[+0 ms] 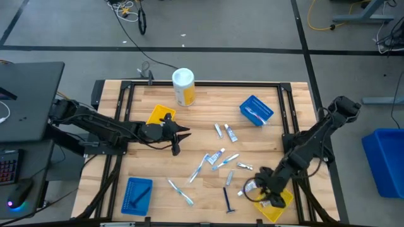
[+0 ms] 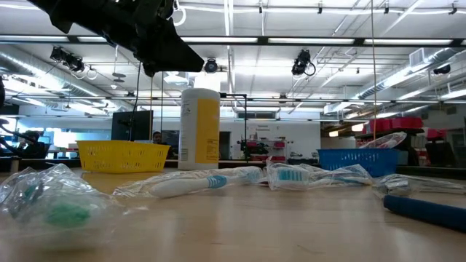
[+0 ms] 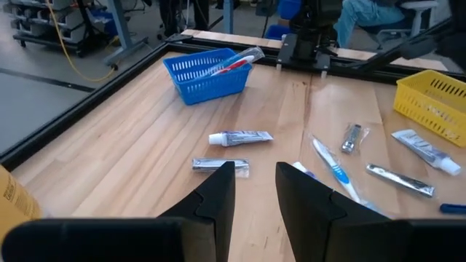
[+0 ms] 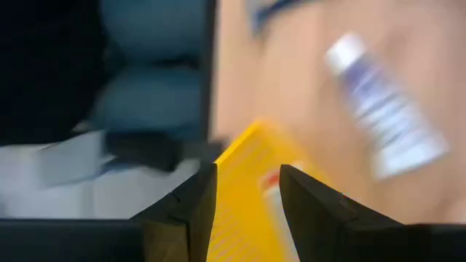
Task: Pick & Place Travel size toiletries
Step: Put the blue razor into the bottom blue bin
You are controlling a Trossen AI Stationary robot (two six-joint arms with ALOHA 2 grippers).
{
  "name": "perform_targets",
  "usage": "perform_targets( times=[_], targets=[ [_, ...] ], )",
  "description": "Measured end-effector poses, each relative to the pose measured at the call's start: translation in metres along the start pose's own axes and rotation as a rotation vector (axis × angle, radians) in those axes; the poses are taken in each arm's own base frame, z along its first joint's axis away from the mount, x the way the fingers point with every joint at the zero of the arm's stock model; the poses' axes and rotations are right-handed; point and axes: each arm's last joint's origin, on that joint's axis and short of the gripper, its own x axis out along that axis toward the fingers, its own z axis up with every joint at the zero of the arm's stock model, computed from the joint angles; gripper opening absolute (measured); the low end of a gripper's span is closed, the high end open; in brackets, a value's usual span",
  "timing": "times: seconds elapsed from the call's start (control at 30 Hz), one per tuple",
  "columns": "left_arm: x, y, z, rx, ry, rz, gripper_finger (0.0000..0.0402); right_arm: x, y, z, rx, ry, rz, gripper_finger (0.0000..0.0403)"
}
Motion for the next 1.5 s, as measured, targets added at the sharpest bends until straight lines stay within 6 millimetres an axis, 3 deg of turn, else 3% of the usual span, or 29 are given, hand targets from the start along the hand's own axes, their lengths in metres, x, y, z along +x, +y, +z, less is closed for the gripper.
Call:
perform_targets(
  times=[0.27, 0.4, 0.63, 0.83, 1.17, 1.37, 1.5],
  targets=[
    [0.000, -0.002, 0.000, -0.032, 0.017, -0.073, 0.0109, -0.011, -0.040, 0.032, -0.263, -0.251, -0.438, 0.0166],
    [0.000, -0.003, -0.001, -0.033, 0.026, -0.116, 0.0109, -0.020, -0.059, 0.046, -0.274, -0.331, -0.639, 0.0172],
    [0.000, -0.003, -0.001, -0.051, 0.027, -0.118, 0.0109, -0.029, -0.091, 0.061, -0.146, -0.383, -0.721, 0.0177],
    [-0.001, -0.006, -0.001, -0.069, 0.044, -0.203, 0.0110, -0.022, -0.105, 0.059, -0.227, -0.336, -0.618, 0.0176],
    [0.000, -0.005, 0.001, -0.026, 0.011, -0.157, 0.0146, -0.003, -0.091, 0.076, -0.547, -0.383, -0.234, 0.0219],
    [0.000, -0.012, 0.008, -0.055, -0.049, -0.265, 0.0155, 0.016, -0.101, 0.075, -0.564, -0.306, -0.260, 0.0220],
    [0.002, -0.018, 0.010, -0.014, -0.100, -0.291, 0.0155, 0.021, -0.092, 0.080, -0.647, -0.362, -0.182, 0.0207]
  ],
)
